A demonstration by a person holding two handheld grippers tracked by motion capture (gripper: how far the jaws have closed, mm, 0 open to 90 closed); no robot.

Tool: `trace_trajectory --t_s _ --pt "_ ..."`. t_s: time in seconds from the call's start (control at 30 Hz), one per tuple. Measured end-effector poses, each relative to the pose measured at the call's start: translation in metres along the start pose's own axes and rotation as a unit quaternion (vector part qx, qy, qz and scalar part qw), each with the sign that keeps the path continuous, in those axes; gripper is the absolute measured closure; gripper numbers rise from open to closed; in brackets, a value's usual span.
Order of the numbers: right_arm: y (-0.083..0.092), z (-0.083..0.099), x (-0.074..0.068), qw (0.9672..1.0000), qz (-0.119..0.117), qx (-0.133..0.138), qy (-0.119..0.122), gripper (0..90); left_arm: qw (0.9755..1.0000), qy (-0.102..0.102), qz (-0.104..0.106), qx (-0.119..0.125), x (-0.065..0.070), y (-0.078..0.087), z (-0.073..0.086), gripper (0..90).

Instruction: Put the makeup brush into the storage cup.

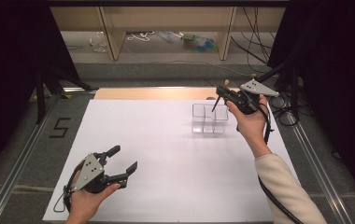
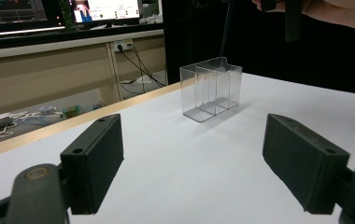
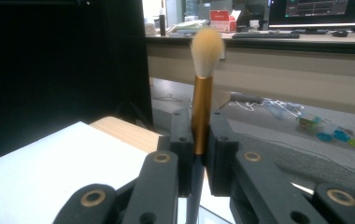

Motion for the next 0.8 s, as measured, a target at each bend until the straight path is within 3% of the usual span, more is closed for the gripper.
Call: trace_trajectory --t_s 0.8 --pt "-0.0056 -0.0016 0.0011 1.0000 0.003 0.003 0.003 83.6 1.0000 0.005 -0.001 0.001 0.0004 0.0000 0.0006 20.7"
Point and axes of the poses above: each handheld gripper's, and its own axes: y roughly backward along the jaws, z roughly out of its underside, x roughly to its right, the point moved 1 cm from there along -y, roughly forward along the jaws, and after that the axes turned 10 degrees about z, right-handed, at the moved point
